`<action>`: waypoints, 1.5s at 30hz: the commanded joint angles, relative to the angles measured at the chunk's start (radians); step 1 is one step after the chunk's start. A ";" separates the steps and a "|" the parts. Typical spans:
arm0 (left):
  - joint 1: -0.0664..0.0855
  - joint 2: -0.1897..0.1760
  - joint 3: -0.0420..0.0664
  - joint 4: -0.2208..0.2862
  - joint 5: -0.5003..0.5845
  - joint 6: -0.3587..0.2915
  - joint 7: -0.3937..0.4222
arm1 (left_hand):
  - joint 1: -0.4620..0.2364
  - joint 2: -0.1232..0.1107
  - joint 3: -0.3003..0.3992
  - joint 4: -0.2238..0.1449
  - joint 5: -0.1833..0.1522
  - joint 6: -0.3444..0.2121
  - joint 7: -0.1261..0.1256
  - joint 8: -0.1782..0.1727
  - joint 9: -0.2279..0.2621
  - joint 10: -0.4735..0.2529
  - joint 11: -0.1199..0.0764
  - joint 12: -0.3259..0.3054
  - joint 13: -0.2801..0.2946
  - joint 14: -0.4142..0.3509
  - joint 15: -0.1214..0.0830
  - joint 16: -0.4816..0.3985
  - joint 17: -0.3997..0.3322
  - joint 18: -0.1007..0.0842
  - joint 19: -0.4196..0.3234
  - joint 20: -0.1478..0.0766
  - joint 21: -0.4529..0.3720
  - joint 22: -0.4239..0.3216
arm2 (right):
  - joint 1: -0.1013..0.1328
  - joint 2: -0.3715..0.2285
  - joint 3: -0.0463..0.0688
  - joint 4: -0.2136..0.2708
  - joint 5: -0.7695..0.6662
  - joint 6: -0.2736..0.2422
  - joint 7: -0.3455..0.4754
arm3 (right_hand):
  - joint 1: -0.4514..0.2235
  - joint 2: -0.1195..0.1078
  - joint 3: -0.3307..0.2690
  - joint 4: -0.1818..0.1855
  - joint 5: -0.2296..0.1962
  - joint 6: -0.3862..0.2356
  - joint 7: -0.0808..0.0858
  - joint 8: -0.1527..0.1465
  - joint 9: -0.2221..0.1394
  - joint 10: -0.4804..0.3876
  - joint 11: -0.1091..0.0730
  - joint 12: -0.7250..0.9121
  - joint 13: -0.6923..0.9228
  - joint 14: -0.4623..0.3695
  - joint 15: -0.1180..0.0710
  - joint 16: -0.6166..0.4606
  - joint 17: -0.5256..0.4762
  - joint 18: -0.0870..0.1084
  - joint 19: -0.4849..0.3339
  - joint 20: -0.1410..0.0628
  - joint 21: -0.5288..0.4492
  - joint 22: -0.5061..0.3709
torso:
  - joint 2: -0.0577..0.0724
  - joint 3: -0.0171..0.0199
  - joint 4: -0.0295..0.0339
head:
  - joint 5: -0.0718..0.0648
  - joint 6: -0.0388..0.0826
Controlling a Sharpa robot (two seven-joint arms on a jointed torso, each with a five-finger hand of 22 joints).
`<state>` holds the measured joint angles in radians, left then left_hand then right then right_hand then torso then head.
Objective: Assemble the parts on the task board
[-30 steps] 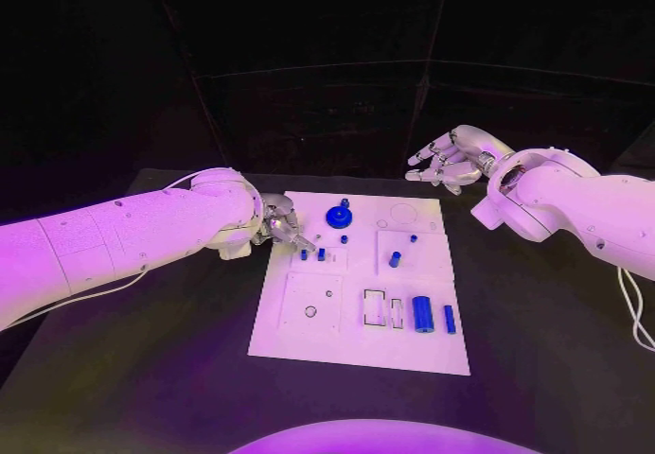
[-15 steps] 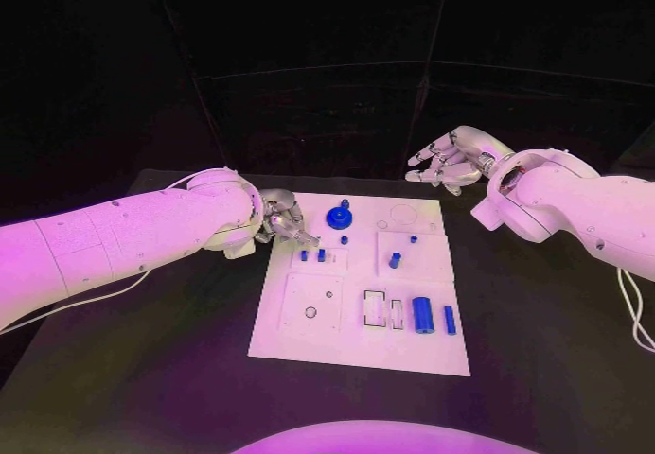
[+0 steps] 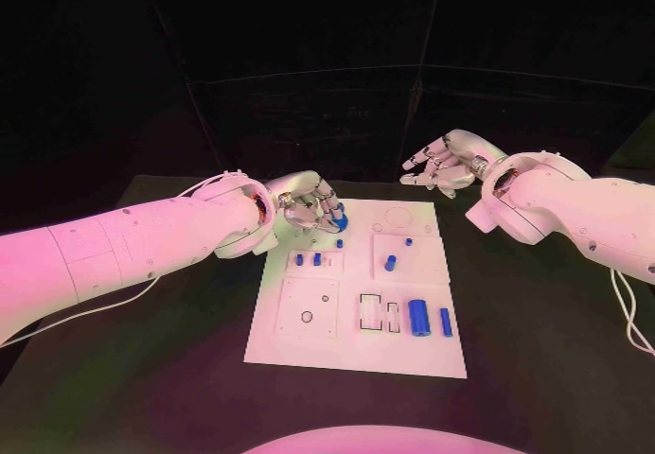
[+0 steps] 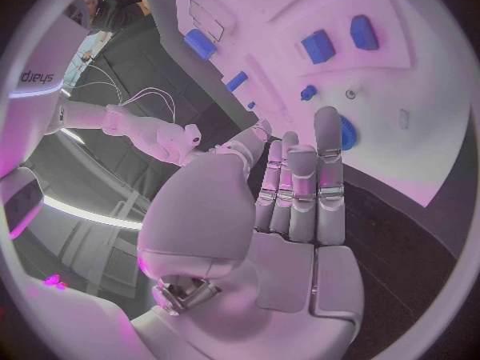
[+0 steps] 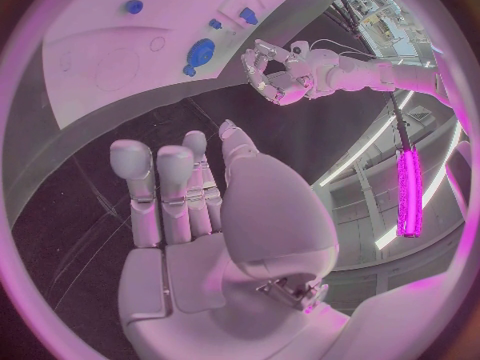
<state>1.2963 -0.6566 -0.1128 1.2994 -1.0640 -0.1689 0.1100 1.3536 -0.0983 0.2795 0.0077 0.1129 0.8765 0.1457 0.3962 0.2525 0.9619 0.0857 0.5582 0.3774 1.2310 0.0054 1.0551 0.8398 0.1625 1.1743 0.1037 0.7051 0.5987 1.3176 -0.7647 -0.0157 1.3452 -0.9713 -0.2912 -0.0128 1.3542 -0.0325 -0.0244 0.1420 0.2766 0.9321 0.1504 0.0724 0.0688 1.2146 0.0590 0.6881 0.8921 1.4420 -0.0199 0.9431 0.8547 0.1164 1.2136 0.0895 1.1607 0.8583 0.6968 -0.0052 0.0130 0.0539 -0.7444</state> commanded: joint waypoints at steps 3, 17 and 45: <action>0.001 0.023 -0.001 -0.015 -0.174 -0.048 0.100 | 0.007 -0.031 0.041 -0.051 -0.011 0.025 0.014 -0.076 -0.076 -0.034 0.012 -0.101 -0.129 0.052 0.008 0.052 0.018 0.021 0.028 0.009 -0.038 -0.046 | 0.002 0.002 0.001 0.002 -0.002 -0.003 0.010 | 0.005 0.003 -0.002 0.002 0.003 -0.009 0.001 -0.001 0.000 -0.003 0.000 -0.002 -0.001 0.004 0.000 -0.003 0.000 0.019 0.005 0.000 -0.005 -0.001 | -0.001 0.0001 0.0018 | -0.003 0.003; 0.002 0.111 -0.025 -0.103 -0.398 0.083 0.016 | -0.030 -0.040 0.044 -0.082 -0.012 0.055 0.009 -0.138 -0.136 -0.044 0.010 -0.158 -0.232 0.242 0.000 0.303 0.314 -0.005 0.203 -0.002 0.154 0.127 | 0.002 0.007 0.001 0.001 -0.002 -0.003 0.010 | 0.005 0.003 -0.002 0.002 0.003 -0.009 0.001 -0.001 0.000 -0.003 0.000 -0.002 -0.001 0.004 0.000 -0.003 0.000 0.019 0.005 0.000 -0.005 -0.001 | 0.001 0.0004 0.0007 | -0.009 0.006; -0.001 0.191 -0.038 -0.195 -0.448 0.116 -0.007 | -0.028 -0.010 0.060 -0.094 -0.012 0.093 0.004 -0.154 -0.154 -0.008 0.005 -0.168 -0.271 0.261 -0.006 0.313 0.313 -0.026 0.252 -0.009 0.262 0.248 | 0.002 0.014 0.001 0.000 -0.002 -0.003 0.012 | 0.007 0.004 -0.001 0.001 0.005 -0.009 0.000 -0.001 0.000 -0.004 0.000 -0.003 -0.002 0.005 0.000 -0.003 0.001 0.019 0.005 0.000 -0.006 -0.002 | -0.001 0.0012 0.0024 | -0.014 0.004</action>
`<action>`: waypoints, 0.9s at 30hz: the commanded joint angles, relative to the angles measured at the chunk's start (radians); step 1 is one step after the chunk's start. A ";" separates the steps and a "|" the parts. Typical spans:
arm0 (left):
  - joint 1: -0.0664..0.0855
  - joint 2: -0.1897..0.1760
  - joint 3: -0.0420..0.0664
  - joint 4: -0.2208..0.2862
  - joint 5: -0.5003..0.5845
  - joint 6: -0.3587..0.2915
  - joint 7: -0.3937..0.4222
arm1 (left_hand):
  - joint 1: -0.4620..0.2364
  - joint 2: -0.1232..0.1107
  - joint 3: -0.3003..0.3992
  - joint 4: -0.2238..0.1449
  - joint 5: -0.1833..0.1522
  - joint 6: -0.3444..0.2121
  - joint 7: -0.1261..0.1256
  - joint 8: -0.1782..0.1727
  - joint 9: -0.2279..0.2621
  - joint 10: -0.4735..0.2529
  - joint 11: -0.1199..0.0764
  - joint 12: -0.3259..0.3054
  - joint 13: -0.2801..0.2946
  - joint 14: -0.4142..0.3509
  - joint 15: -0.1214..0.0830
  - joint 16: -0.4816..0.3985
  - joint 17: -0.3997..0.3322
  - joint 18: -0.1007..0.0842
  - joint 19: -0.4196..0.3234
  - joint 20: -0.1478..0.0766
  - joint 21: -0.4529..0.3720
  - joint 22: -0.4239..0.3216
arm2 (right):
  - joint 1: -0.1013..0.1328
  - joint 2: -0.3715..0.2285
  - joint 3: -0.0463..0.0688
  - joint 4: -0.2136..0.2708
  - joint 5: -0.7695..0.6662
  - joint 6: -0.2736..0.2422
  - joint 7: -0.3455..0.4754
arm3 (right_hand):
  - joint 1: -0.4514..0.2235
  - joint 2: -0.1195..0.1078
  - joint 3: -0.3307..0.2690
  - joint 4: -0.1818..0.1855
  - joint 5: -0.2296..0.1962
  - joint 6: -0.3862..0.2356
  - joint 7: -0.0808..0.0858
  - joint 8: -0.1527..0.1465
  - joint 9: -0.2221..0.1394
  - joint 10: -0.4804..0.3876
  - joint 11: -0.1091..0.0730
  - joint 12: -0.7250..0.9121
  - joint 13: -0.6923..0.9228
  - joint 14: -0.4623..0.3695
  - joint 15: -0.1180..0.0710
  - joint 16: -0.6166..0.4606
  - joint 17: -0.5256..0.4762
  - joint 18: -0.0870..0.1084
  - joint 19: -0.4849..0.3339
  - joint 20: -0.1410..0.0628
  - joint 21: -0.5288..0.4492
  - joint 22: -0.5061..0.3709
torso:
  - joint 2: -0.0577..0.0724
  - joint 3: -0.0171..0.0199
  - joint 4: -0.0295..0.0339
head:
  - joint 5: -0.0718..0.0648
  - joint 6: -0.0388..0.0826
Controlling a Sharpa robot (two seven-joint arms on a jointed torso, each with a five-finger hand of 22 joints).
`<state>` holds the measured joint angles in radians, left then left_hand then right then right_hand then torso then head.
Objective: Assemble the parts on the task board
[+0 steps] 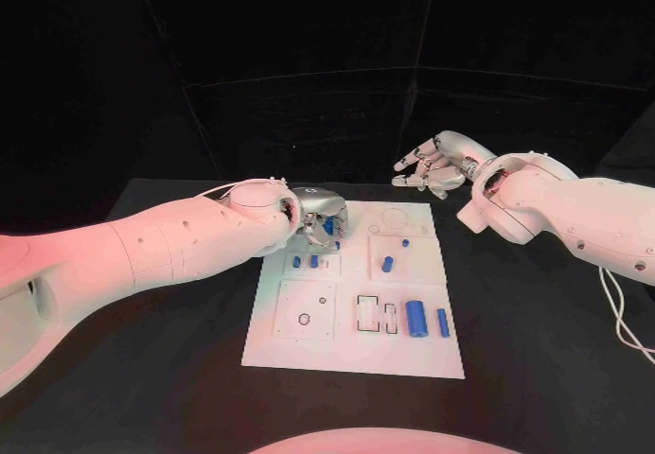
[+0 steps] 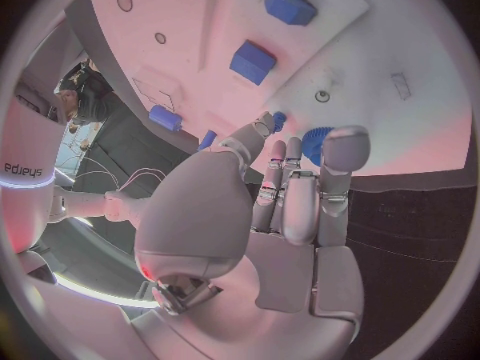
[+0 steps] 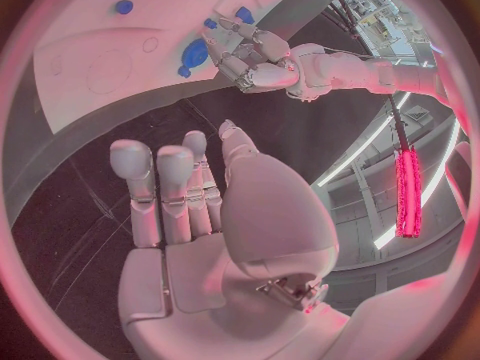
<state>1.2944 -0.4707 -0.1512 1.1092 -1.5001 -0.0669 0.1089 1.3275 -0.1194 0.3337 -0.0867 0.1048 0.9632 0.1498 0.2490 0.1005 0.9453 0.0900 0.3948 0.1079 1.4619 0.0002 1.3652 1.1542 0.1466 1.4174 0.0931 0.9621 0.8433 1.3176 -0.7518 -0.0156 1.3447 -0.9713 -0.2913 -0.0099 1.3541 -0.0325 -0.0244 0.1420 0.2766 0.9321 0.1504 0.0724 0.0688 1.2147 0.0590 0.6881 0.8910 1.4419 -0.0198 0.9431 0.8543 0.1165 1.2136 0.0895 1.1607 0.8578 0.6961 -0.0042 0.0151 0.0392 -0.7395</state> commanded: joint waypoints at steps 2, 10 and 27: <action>0.000 0.009 0.001 -0.009 -0.012 0.018 -0.008 | -0.003 0.012 0.009 -0.001 -0.004 0.010 -0.001 -0.008 -0.003 0.018 -0.001 -0.005 -0.005 0.030 -0.002 0.003 -0.002 -0.011 0.010 0.001 0.010 0.009 | 0.002 0.002 0.001 0.001 -0.002 -0.003 0.009 | 0.007 0.004 -0.001 0.001 0.004 -0.009 0.000 -0.001 0.000 -0.004 0.000 -0.003 -0.001 0.005 0.000 -0.003 0.001 0.019 0.005 0.000 -0.006 -0.001 | 0.000 0.0002 0.0003 | 0.000 -0.002; -0.007 0.023 0.001 -0.025 -0.032 0.043 -0.022 | -0.007 0.011 0.013 -0.002 -0.008 0.016 -0.004 -0.012 -0.006 0.032 -0.004 -0.006 -0.010 0.030 -0.004 0.002 -0.008 -0.012 0.012 -0.001 0.018 0.019 | 0.002 0.003 0.001 0.001 -0.002 -0.003 0.009 | 0.007 0.004 -0.001 0.001 0.004 -0.009 0.000 -0.001 0.000 -0.004 0.000 -0.003 -0.001 0.005 0.000 -0.003 0.001 0.019 0.005 0.000 -0.006 -0.001 | 0.000 -0.0003 0.0008 | -0.002 -0.004; -0.015 0.031 0.001 -0.033 -0.054 0.070 -0.040 | 0.008 0.037 0.054 -0.019 -0.014 0.061 -0.017 -0.010 -0.010 0.101 -0.021 -0.002 -0.020 0.033 -0.017 0.007 -0.009 -0.019 0.021 -0.010 0.059 0.068 | 0.002 0.004 0.001 0.001 -0.002 -0.003 0.009 | 0.007 0.004 -0.001 0.001 0.004 -0.009 0.000 -0.001 0.000 -0.004 0.000 -0.003 -0.001 0.005 0.000 -0.003 0.001 0.019 0.005 0.000 -0.006 -0.001 | -0.001 -0.0006 0.0016 | -0.003 -0.009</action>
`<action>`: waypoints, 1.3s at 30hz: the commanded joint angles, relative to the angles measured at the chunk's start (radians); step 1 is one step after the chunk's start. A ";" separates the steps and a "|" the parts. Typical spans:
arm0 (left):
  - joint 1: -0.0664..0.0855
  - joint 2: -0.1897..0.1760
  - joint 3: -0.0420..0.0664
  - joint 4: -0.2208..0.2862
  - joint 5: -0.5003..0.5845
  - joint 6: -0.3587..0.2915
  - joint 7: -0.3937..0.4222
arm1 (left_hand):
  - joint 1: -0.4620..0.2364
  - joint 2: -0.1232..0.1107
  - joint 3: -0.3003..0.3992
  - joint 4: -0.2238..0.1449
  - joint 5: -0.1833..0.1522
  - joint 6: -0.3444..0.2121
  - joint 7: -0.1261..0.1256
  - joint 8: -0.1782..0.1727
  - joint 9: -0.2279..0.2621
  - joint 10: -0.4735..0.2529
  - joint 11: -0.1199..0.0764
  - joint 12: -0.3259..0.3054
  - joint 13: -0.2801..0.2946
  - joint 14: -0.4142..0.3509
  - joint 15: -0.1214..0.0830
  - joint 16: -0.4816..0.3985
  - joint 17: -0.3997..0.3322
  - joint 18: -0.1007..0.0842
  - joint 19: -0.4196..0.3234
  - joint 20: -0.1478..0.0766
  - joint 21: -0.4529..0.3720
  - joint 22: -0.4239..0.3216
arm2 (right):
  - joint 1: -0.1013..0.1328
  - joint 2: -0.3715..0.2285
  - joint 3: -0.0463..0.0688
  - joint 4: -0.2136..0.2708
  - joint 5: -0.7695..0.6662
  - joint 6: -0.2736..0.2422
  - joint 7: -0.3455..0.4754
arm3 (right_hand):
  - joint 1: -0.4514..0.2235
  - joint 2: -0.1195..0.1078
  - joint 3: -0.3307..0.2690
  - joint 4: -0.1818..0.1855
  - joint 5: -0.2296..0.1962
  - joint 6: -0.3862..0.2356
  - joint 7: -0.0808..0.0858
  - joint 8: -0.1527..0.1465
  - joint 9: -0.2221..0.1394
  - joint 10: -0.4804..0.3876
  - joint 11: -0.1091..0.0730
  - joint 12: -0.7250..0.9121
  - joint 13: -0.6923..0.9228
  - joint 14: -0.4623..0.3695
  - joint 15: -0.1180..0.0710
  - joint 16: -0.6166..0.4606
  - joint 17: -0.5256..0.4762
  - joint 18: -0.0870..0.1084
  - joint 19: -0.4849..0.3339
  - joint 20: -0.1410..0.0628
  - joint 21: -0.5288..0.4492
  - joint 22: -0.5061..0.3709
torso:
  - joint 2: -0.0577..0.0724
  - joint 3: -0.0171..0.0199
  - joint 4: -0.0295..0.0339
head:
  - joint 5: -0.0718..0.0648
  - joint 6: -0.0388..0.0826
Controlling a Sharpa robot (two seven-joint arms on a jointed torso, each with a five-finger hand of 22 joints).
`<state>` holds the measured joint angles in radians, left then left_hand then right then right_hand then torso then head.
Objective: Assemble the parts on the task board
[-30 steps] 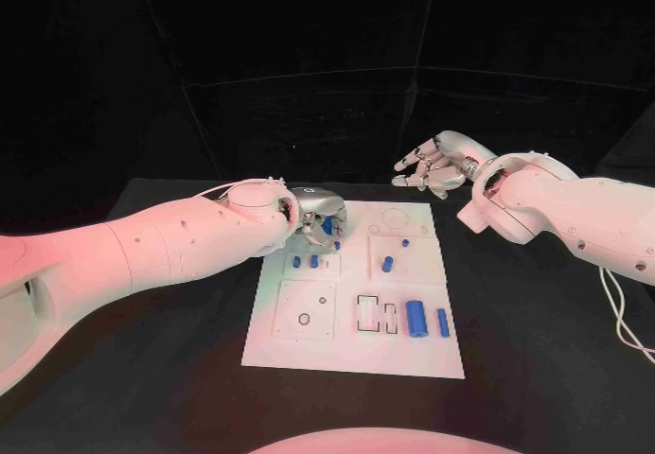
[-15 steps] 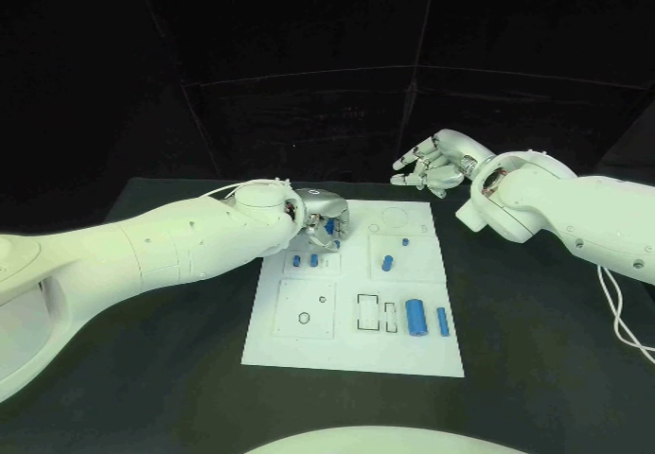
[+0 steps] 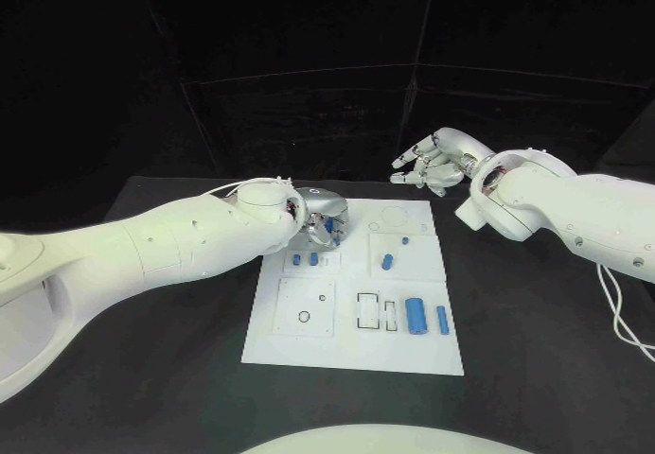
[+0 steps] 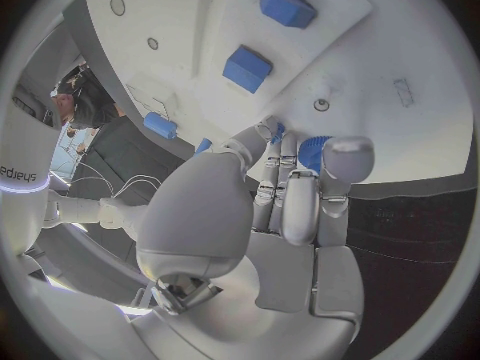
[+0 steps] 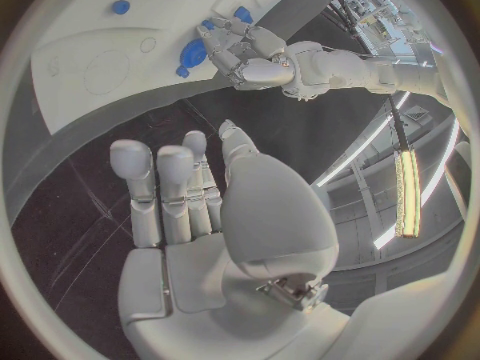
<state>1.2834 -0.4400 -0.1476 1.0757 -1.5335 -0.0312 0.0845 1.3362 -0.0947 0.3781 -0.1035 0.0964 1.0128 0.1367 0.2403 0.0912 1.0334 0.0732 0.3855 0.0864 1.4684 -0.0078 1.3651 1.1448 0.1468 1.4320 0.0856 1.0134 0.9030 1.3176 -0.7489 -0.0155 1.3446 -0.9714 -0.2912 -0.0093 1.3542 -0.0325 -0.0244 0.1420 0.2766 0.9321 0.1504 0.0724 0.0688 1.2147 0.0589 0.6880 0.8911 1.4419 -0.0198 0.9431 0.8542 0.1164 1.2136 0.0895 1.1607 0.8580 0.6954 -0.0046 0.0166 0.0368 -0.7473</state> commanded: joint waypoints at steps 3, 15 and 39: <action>-0.005 0.000 -0.003 0.003 -0.026 0.034 -0.011 | 0.009 0.025 0.028 -0.012 -0.019 0.034 -0.011 0.004 0.002 0.038 -0.012 0.010 0.003 0.027 -0.016 0.009 0.000 -0.021 0.009 -0.008 0.020 0.024 | 0.002 0.002 0.001 0.000 -0.002 -0.003 0.009 | 0.007 0.004 -0.001 0.001 0.005 -0.009 0.000 -0.001 0.000 -0.004 0.000 -0.003 -0.001 0.005 0.000 -0.003 0.001 0.019 0.005 0.000 -0.006 -0.001 | 0.000 0.0000 -0.0007 | 0.000 -0.002; -0.006 -0.014 -0.002 0.025 -0.039 -0.063 0.019 | 0.015 0.047 0.083 -0.040 -0.045 0.073 -0.013 0.001 0.005 0.084 -0.021 -0.008 0.000 0.029 -0.024 0.013 -0.001 -0.027 0.013 -0.020 0.049 0.059 | 0.002 0.001 0.001 0.000 -0.002 -0.004 0.010 | 0.007 0.004 -0.001 0.001 0.005 -0.009 0.000 -0.001 0.000 -0.004 0.000 -0.003 -0.001 0.005 0.000 -0.003 0.001 0.019 0.005 0.000 -0.006 -0.001 | 0.000 -0.0003 0.0002 | -0.001 0.000; 0.011 -0.138 0.114 0.133 0.018 -0.031 0.004 | -0.016 0.030 0.096 -0.046 -0.045 0.072 -0.009 -0.019 0.002 0.089 -0.015 -0.040 -0.008 0.027 -0.019 0.011 -0.014 -0.029 0.011 -0.016 0.055 0.069 | 0.002 0.005 0.001 -0.009 -0.002 -0.001 0.011 | 0.009 0.005 -0.001 0.002 0.006 -0.008 0.001 -0.001 0.000 -0.003 0.000 -0.001 0.000 0.005 0.000 -0.004 0.003 0.019 0.005 -0.001 -0.007 -0.002 | -0.004 0.0001 0.0073 | 0.008 0.008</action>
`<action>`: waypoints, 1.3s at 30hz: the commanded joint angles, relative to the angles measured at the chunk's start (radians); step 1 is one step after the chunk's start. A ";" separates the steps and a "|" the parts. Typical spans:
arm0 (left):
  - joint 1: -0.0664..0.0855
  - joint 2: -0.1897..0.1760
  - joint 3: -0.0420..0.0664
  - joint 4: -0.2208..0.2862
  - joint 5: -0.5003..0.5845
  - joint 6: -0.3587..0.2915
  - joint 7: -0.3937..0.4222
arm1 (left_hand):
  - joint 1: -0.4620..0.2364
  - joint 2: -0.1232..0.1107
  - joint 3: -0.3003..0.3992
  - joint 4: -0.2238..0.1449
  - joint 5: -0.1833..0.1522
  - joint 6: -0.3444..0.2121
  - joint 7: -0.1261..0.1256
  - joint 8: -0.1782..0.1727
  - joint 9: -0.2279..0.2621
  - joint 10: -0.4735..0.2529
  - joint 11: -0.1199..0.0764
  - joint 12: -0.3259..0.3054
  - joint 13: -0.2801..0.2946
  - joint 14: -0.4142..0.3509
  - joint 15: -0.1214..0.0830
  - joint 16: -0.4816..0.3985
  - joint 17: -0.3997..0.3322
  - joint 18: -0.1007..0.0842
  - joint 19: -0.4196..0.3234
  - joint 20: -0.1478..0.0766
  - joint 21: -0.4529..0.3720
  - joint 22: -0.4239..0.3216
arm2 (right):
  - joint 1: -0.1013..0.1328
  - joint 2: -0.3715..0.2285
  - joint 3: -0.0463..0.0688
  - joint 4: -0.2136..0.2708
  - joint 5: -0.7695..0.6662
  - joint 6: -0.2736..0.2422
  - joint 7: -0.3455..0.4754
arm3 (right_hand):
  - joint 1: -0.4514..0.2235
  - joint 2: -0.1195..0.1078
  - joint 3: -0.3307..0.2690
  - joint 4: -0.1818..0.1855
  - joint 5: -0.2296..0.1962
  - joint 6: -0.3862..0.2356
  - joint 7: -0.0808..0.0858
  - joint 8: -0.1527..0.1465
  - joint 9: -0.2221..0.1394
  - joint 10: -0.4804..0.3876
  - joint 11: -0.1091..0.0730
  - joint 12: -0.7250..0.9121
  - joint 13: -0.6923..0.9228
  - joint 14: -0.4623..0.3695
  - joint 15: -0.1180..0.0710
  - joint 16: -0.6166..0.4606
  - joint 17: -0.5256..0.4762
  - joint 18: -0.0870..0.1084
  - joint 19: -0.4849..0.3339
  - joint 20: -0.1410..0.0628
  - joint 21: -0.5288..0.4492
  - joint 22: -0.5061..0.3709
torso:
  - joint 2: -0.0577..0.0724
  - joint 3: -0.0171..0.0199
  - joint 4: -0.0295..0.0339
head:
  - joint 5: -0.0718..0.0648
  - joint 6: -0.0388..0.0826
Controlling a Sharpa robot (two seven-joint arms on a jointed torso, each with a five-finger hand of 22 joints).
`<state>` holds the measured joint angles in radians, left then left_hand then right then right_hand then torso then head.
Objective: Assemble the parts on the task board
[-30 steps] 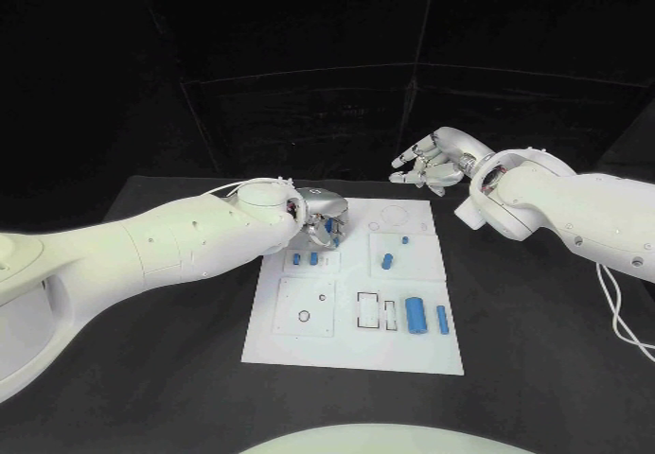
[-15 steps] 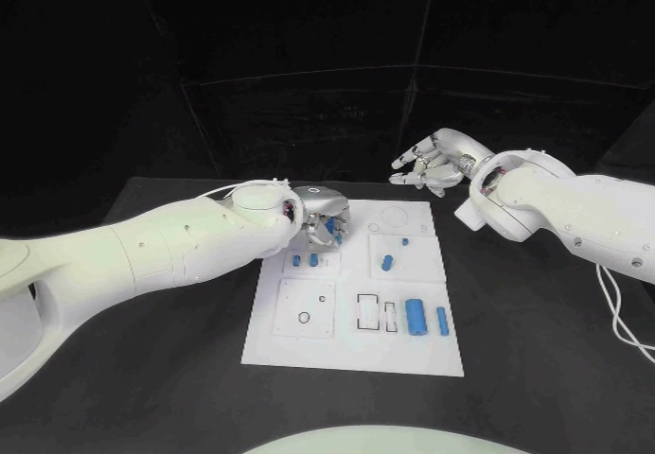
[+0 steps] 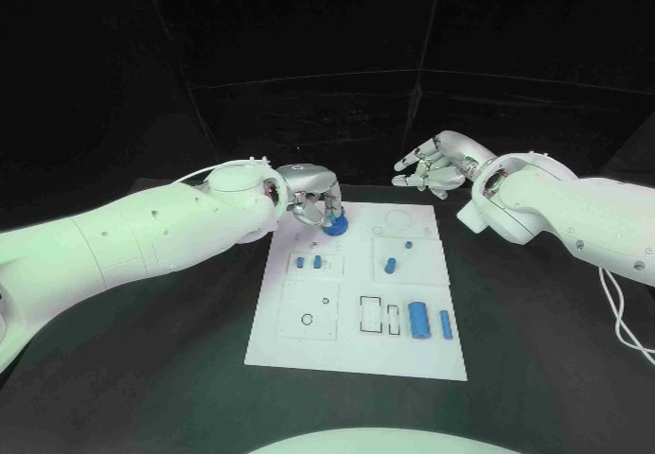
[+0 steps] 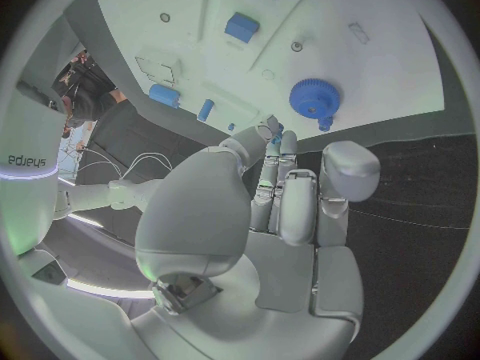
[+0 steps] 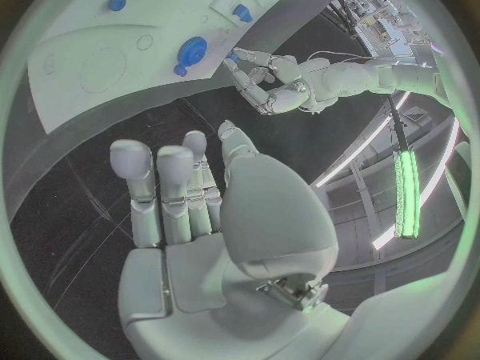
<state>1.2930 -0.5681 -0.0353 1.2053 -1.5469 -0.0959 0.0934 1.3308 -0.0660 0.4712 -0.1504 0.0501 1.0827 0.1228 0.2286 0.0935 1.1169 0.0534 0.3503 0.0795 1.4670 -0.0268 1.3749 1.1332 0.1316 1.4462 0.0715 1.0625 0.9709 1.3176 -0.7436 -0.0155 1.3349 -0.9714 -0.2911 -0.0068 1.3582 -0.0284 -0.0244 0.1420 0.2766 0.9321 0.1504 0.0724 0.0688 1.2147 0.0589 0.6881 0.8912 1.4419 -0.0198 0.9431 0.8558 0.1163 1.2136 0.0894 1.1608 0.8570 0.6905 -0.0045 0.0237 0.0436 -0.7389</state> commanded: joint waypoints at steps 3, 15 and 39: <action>0.000 -0.024 0.002 0.005 0.041 0.045 -0.005 | -0.011 0.002 0.003 0.000 0.001 0.002 0.005 -0.007 -0.001 0.005 0.005 -0.005 -0.001 0.028 0.000 0.001 -0.003 -0.014 -0.003 -0.002 0.005 0.001 | 0.002 -0.001 0.001 0.000 -0.002 0.000 0.008 | 0.005 0.001 -0.001 0.002 0.006 -0.008 0.001 -0.001 0.000 -0.003 0.000 -0.001 0.000 0.005 0.000 -0.004 0.001 0.019 0.005 -0.001 -0.007 -0.001 | 0.001 -0.0013 0.0018 | 0.001 0.001; -0.022 -0.056 -0.012 -0.006 0.055 0.061 -0.003 | -0.017 -0.002 0.002 0.001 0.001 0.004 0.004 -0.009 -0.001 0.008 0.004 -0.009 -0.002 0.028 0.000 0.001 -0.004 -0.014 -0.004 -0.002 0.007 0.004 | 0.002 0.000 0.001 0.000 -0.002 0.001 0.009 | 0.006 0.001 -0.001 0.002 0.006 -0.008 0.001 0.000 0.000 -0.004 0.000 -0.001 -0.001 0.005 0.000 -0.004 0.001 0.019 0.005 -0.001 -0.007 -0.001 | 0.002 -0.0010 -0.0019 | 0.006 -0.003; -0.046 -0.040 -0.016 -0.028 0.056 0.072 -0.003 | -0.020 -0.004 0.001 0.000 0.001 0.004 0.004 -0.011 -0.001 0.009 0.004 -0.012 -0.003 0.027 0.000 0.000 -0.007 -0.013 -0.005 -0.002 0.006 0.003 | 0.001 0.002 0.001 0.000 -0.002 0.001 0.011 | 0.007 0.002 0.000 0.002 0.006 -0.008 0.001 0.000 0.000 -0.004 0.000 -0.001 0.000 0.006 0.000 -0.004 0.001 0.019 0.005 -0.001 -0.009 -0.003 | 0.002 0.0001 -0.0017 | 0.005 -0.009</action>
<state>1.2459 -0.6105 -0.0520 1.1779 -1.4978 -0.0359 0.0900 1.3192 -0.0707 0.4711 -0.1505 0.0501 1.0826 0.1228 0.2245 0.0919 1.1202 0.0570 0.3425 0.0777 1.4669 -0.0266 1.3748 1.1284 0.1317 1.4461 0.0715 1.0659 0.9736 1.3172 -0.7422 -0.0156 1.3333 -0.9714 -0.2908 -0.0045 1.3582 -0.0284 -0.0244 0.1420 0.2766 0.9321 0.1504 0.0724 0.0688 1.2147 0.0589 0.6880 0.8912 1.4419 -0.0198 0.9431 0.8564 0.1164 1.2136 0.0895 1.1569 0.8547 0.6923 -0.0041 0.0220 0.0484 -0.7470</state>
